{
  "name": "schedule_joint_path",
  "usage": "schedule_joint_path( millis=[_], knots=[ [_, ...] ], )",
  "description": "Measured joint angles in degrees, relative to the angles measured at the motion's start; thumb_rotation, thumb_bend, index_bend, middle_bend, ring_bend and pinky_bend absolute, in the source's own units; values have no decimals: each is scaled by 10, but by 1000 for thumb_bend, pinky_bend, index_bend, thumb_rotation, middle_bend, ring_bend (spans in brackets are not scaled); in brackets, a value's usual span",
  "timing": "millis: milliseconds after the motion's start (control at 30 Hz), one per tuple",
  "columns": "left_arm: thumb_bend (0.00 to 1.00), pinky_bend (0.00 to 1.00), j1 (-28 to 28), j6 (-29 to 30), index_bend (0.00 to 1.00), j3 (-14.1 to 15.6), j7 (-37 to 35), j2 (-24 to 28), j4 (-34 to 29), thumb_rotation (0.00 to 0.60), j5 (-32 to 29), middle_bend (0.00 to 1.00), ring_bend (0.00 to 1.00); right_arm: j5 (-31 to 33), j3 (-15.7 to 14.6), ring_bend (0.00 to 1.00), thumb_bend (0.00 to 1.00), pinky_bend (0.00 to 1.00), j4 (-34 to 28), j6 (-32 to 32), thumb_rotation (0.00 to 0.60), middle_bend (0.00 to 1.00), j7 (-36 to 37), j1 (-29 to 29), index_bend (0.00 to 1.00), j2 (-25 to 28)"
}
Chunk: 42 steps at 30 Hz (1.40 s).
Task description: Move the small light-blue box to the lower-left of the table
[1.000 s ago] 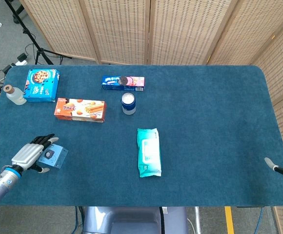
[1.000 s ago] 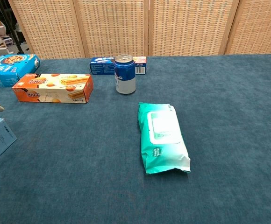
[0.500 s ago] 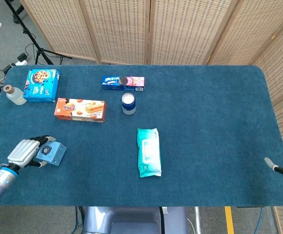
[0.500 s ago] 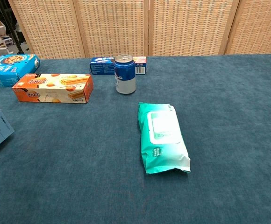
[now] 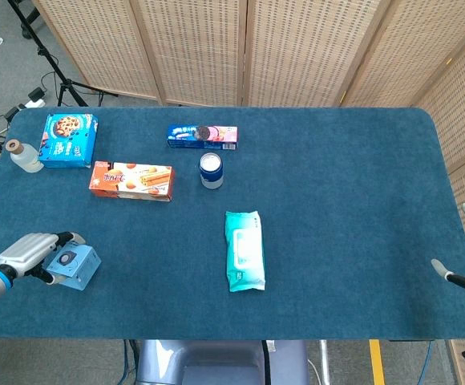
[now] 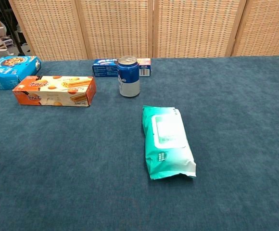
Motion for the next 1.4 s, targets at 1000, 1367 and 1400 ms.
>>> schedule_joint_path(
  millis=[1000, 1367, 1400],
  knots=[
    [223, 0, -29, 3, 0, -26, -35, 1, -1, 600, -53, 0, 0, 5, 1, 0, 0, 0, 2, -2, 600, 0, 5, -1, 0, 1],
    [192, 0, 94, 270, 0, -55, 74, -60, 37, 600, -84, 0, 0, 0, 0, 0, 0, 0, 2, 1, 600, 0, 2, -1, 0, 0],
    [193, 0, 107, 297, 0, -59, 100, -71, 41, 600, -94, 0, 0, 0, -1, 0, 0, 0, 2, 1, 600, 0, 2, -1, 0, -1]
  ],
)
